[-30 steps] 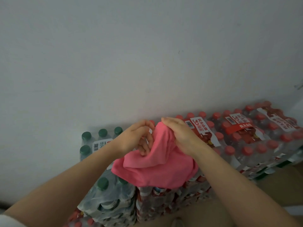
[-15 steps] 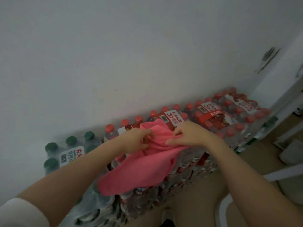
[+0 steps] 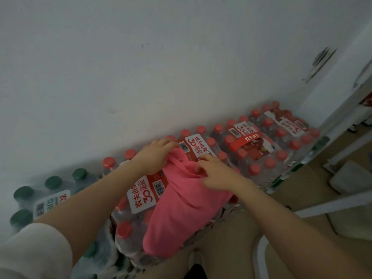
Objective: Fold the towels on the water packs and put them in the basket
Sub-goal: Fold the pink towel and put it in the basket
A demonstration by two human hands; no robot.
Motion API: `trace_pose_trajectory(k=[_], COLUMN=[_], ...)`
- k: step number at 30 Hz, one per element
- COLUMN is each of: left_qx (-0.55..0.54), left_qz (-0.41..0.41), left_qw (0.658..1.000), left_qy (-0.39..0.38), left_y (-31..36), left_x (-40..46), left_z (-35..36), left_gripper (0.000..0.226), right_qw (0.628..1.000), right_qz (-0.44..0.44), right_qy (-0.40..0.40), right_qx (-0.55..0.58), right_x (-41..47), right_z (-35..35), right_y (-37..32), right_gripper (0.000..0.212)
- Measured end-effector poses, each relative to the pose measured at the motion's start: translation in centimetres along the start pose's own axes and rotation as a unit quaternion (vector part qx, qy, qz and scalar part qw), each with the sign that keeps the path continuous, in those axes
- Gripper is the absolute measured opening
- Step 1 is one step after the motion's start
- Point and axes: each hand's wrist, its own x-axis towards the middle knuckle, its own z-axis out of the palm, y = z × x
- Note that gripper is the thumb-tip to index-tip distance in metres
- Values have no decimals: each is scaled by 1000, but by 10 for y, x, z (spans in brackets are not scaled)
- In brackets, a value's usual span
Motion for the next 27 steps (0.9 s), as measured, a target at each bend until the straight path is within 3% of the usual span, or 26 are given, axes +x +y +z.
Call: trace_pose_trajectory(k=[2, 5, 8, 12, 16, 18, 20, 22, 23, 25, 27], left_qx=[64, 55, -114, -324, -450, -494, -509, -521, -520, -529, -570], left_qz=[-18, -25, -32, -98, -63, -13, 43, 90, 102, 103, 72], left_qw=[997, 998, 992, 933, 885, 868, 859, 841, 839, 837, 818], left_qy=[-43, -29, 50, 124, 104, 41, -42, -113, -124, -92, -25], left_y=[-5, -20, -24, -3, 28, 41, 47, 50, 51, 55, 59], left_x=[11, 19, 5, -25, -49, -62, -73, -83, -86, -90, -90], left_z=[3, 6, 3, -15, -42, -57, -70, -77, -81, -85, -89], left_gripper=[47, 33, 35, 24, 20, 14, 5, 25, 31, 32, 28], right_qw=[994, 990, 989, 986, 992, 989, 953, 868, 825, 770, 748], right_qz=[10, 10, 1, 21, 30, 67, 120, 172, 173, 137, 66], right_qy=[56, 121, 141, 123, 110, 68, 13, -19, -27, -32, -4], right_qx=[96, 67, 35, 108, 50, 109, 277, 465, 537, 622, 661], right_x=[11, 19, 21, 23, 23, 19, 16, 12, 9, 3, -2], right_z=[12, 17, 18, 12, -4, -20, -35, -46, -51, -59, -64], right_y=[-8, -12, -13, -20, -29, -30, -28, -25, -25, -28, -33], right_gripper=[13, 17, 11, 22, 14, 15, 14, 32, 30, 15, 16])
